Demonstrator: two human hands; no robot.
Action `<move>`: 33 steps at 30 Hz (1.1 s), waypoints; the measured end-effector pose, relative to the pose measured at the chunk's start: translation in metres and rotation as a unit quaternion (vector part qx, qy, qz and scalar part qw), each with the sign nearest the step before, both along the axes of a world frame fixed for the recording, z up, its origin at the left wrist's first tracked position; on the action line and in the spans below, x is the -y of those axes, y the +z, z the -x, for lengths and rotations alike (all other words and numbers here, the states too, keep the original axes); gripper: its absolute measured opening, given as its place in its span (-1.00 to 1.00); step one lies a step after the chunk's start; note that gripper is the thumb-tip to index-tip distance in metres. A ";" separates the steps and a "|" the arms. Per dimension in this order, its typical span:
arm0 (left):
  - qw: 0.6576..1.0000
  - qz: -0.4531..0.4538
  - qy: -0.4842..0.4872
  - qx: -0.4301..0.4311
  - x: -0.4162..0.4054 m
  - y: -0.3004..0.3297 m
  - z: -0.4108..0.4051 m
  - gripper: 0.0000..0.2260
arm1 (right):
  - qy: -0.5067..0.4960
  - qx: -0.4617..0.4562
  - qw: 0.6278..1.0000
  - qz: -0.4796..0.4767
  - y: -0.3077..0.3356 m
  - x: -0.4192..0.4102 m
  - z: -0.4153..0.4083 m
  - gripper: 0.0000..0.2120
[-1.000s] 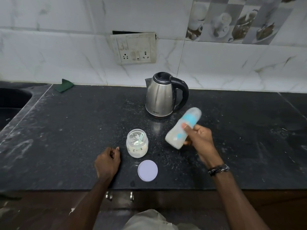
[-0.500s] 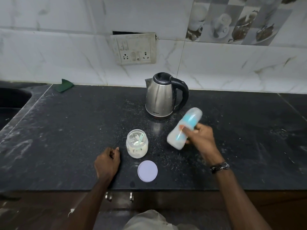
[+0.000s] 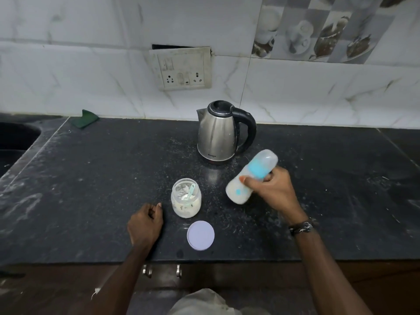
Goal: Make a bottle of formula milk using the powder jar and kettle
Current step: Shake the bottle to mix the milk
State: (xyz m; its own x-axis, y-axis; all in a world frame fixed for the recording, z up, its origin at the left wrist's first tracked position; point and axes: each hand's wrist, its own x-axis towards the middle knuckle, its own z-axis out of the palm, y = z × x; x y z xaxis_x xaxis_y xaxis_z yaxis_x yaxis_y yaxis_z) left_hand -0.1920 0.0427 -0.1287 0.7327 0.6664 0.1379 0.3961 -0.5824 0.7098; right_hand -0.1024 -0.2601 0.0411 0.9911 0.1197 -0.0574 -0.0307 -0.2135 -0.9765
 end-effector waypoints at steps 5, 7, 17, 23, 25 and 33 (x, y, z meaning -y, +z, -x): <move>1.000 0.001 -0.002 0.002 -0.001 0.003 0.001 -0.70 | 0.057 0.036 0.993 0.093 -0.002 -0.002 0.006 -0.70; 1.000 0.004 -0.002 0.003 0.000 0.003 0.001 -0.70 | 0.008 0.029 0.997 0.075 -0.001 -0.003 0.002 -0.70; 1.000 0.008 0.006 -0.003 0.001 0.004 0.001 -0.70 | 0.032 0.028 0.980 0.192 0.010 -0.004 0.004 -0.53; 1.000 0.008 0.008 -0.008 0.002 0.004 0.001 -0.69 | 0.026 0.064 0.974 0.216 0.009 -0.005 0.006 -0.62; 1.000 0.007 0.011 -0.006 0.001 0.003 0.001 -0.69 | 0.047 0.016 0.966 0.254 0.015 -0.006 0.009 -0.50; 1.000 0.001 0.010 -0.010 0.000 0.002 0.000 -0.70 | 0.058 0.017 0.963 0.261 0.013 -0.006 0.008 -0.52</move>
State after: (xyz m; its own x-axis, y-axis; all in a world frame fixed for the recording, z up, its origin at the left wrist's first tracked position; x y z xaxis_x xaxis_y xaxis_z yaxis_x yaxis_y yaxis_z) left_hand -0.1920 0.0426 -0.1263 0.7224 0.6805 0.1228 0.4209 -0.5736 0.7027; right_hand -0.1100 -0.2544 0.0545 0.9754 0.1924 -0.1075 0.0524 -0.6763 -0.7348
